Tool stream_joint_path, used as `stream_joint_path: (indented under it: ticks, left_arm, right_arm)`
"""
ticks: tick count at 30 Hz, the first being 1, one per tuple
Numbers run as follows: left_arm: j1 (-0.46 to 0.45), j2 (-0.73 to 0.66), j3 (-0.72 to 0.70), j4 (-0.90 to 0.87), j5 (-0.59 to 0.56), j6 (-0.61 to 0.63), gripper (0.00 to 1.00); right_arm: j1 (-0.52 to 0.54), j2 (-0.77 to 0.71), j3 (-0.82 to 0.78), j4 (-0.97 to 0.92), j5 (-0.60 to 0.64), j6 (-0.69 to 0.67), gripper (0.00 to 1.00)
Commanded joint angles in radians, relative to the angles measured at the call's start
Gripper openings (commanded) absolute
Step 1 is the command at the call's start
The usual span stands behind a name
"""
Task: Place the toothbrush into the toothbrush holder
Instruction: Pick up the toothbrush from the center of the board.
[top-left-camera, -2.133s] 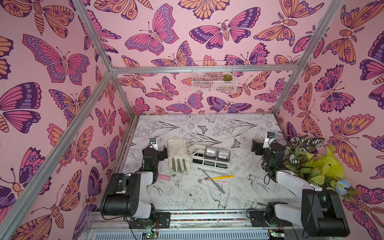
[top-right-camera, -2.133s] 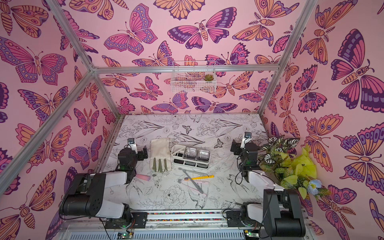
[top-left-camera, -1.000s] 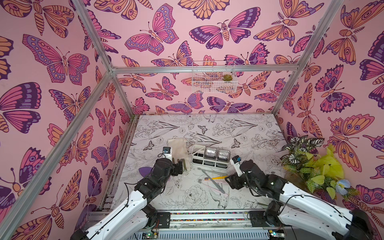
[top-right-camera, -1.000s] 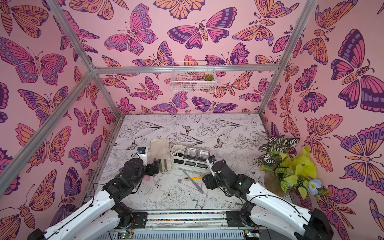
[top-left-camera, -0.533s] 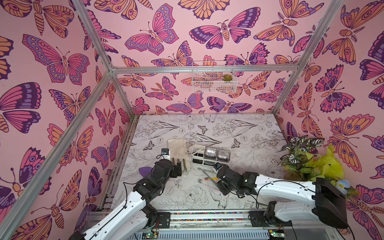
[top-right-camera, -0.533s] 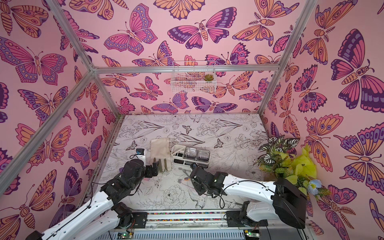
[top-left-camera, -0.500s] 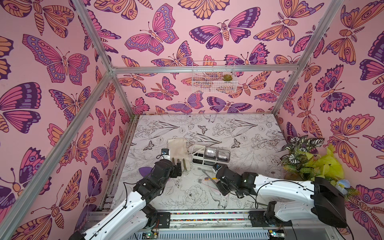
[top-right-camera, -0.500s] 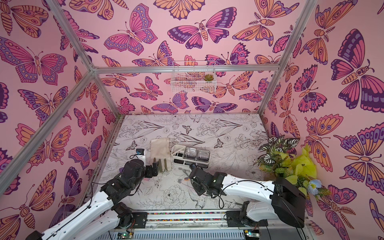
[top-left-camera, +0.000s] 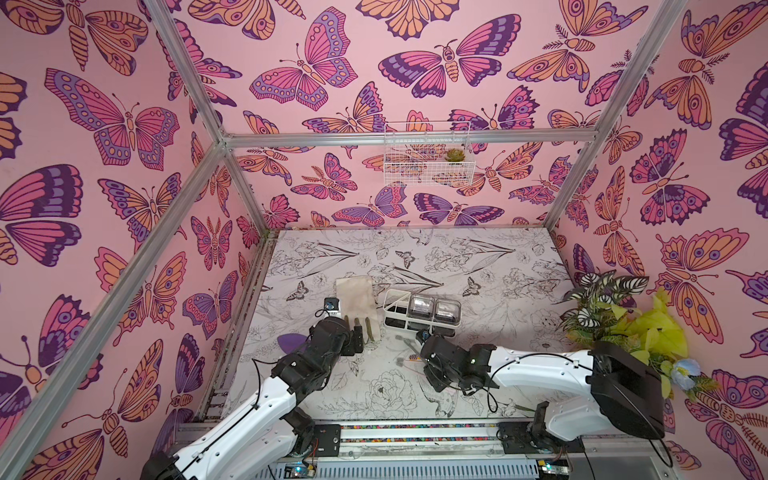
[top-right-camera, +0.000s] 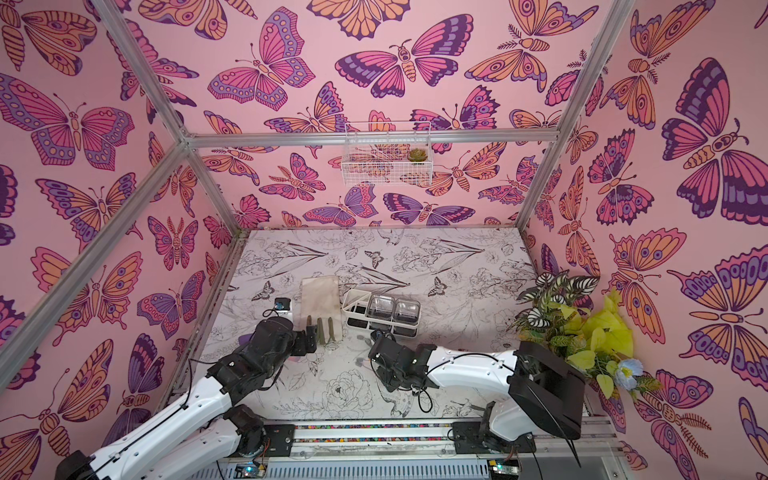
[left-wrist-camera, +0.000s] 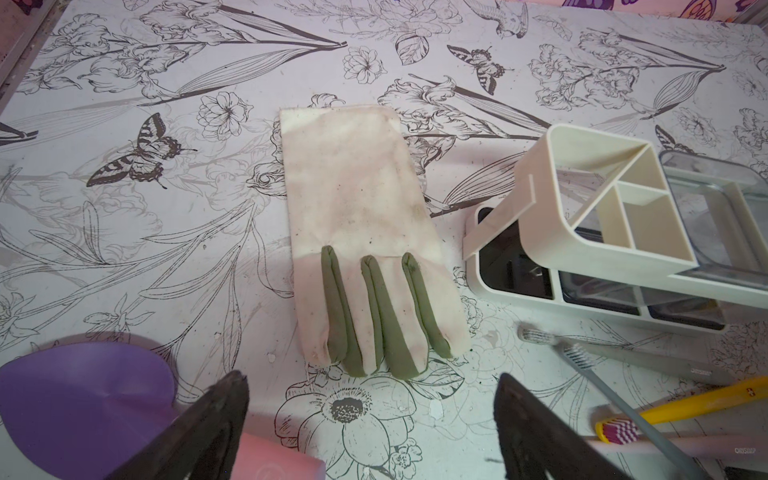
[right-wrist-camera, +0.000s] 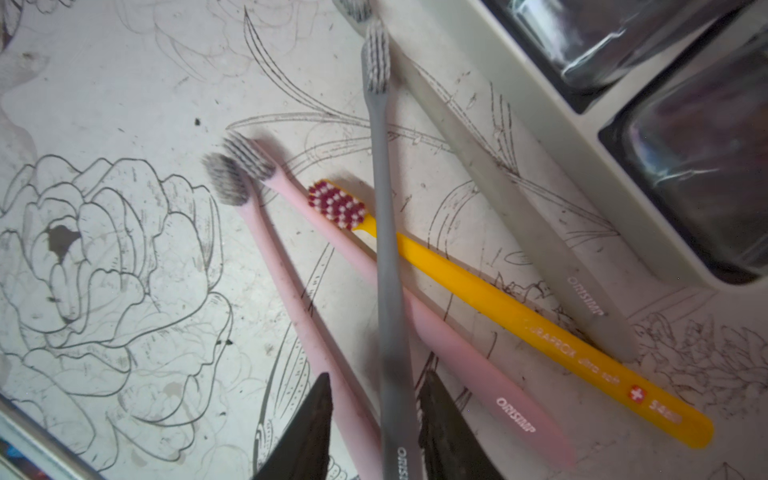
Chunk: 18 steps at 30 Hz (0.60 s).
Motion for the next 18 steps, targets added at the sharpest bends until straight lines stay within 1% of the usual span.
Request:
stream_joint_path:
  ticks: [1, 5, 14, 18]
  left_arm:
    - [-0.003, -0.001, 0.010, -0.018, -0.014, -0.009, 0.93]
    - [-0.004, -0.007, 0.003, -0.018, -0.017, -0.005, 0.93]
    - [-0.003, -0.029, -0.010, -0.013, -0.016, -0.006, 0.93]
    - [-0.003, -0.023, -0.015, 0.003, -0.009, -0.004, 0.93]
  right_arm:
    - [0.005, -0.003, 0.003, 0.027, 0.017, 0.019, 0.34]
    - [0.004, -0.009, -0.012, 0.022, 0.051, 0.032, 0.30]
    - [0.004, 0.015, -0.019, -0.003, 0.063, 0.032, 0.30]
    - [0.002, 0.057, -0.009, -0.012, 0.067, 0.032, 0.29]
